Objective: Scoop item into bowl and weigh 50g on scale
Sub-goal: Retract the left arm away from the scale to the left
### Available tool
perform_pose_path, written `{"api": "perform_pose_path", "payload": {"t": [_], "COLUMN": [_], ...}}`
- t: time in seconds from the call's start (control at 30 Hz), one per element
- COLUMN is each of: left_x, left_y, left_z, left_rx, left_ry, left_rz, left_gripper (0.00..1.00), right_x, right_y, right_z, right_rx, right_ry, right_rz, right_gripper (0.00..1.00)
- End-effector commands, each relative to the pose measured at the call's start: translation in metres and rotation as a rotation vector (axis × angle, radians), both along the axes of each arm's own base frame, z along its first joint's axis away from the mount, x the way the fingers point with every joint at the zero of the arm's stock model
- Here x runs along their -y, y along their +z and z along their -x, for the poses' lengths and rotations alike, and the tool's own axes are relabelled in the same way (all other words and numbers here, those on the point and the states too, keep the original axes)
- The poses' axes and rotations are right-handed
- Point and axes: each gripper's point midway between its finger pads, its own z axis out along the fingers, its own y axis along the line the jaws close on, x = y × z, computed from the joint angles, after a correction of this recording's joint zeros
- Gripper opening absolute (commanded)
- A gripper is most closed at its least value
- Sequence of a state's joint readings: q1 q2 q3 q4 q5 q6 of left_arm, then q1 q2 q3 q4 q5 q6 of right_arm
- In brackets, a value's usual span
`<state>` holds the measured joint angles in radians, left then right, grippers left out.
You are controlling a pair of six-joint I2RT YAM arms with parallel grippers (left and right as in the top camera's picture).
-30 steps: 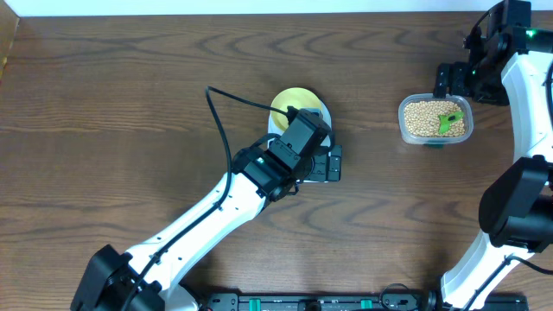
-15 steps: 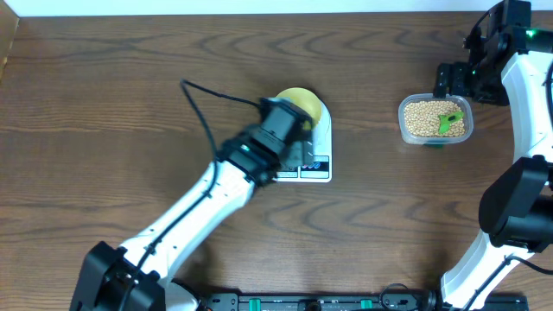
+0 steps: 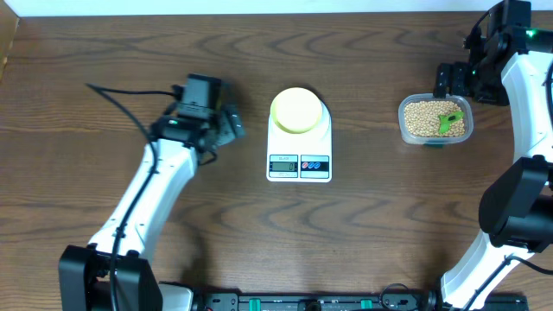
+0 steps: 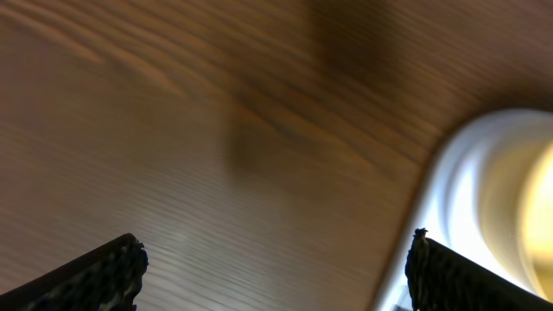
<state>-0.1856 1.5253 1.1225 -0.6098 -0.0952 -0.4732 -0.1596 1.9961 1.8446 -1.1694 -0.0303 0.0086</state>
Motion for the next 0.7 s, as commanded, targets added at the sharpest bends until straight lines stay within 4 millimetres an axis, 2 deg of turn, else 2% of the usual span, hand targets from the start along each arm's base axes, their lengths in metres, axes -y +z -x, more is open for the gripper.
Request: {"api": "perform_pose_path", "payload": {"t": [0.0, 0.4, 0.53, 0.67], "left_x": [-0.032, -0.126, -0.144, -0.148], "left_y": [-0.002, -0.006, -0.006, -0.006], "left_z": [-0.001, 0.009, 0.013, 0.015], "left_rx": [-0.013, -0.036, -0.039, -0.04], "left_ry": [0.054, 0.28, 0.329, 0.343], "left_rz": [-0.035, -0.067, -0.065, -0.065], "left_gripper": [0.98, 0.98, 0.98, 0.98], "right_x": [0.004, 0.004, 0.004, 0.004], "right_y": [0.001, 0.001, 0.001, 0.001], "right_z": [0.0, 0.0, 0.0, 0.0], "right_rx": [0.003, 0.004, 0.003, 0.003], "right_ry": [-0.006, -0.006, -0.006, -0.006], "right_rz": [-0.004, -0.004, -0.004, -0.004], "right_gripper": [0.99, 0.99, 0.99, 0.99]}}
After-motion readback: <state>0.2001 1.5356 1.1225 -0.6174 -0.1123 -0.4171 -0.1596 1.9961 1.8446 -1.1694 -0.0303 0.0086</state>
